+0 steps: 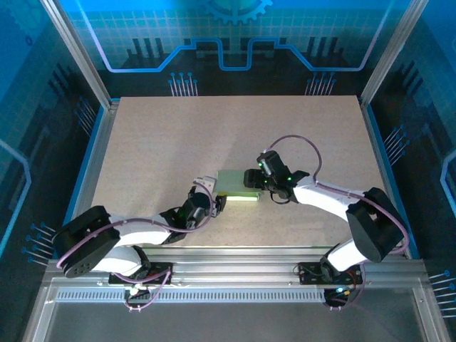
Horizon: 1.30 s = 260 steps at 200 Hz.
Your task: Fold the paper box
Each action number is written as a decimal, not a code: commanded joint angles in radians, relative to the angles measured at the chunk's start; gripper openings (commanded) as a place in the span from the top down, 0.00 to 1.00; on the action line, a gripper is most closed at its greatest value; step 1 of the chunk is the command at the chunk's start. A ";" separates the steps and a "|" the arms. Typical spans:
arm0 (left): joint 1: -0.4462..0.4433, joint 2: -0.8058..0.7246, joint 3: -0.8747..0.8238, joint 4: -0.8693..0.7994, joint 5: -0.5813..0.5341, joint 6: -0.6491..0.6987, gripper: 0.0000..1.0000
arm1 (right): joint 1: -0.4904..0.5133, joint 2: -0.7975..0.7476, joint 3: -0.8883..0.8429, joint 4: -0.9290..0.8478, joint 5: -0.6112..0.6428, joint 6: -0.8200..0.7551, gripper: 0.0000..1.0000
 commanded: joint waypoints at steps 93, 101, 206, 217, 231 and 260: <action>0.084 -0.594 -0.117 -0.304 0.458 -0.020 0.01 | -0.029 0.070 0.026 0.044 -0.068 0.027 0.22; 0.106 -0.610 -0.096 -0.319 0.467 -0.040 0.01 | -0.029 0.073 0.024 0.047 -0.071 0.028 0.22; 0.383 0.048 0.387 -0.562 0.593 -0.276 0.20 | -0.032 0.079 -0.006 0.068 -0.073 0.026 0.22; 0.404 0.101 0.400 -0.535 0.630 -0.293 0.25 | -0.033 0.079 -0.015 0.073 -0.076 0.024 0.23; 0.421 0.152 0.399 -0.499 0.662 -0.306 0.29 | -0.034 0.079 -0.022 0.074 -0.073 0.023 0.23; 0.429 0.220 0.384 -0.460 0.689 -0.306 0.35 | -0.037 0.088 -0.039 0.079 -0.073 0.022 0.23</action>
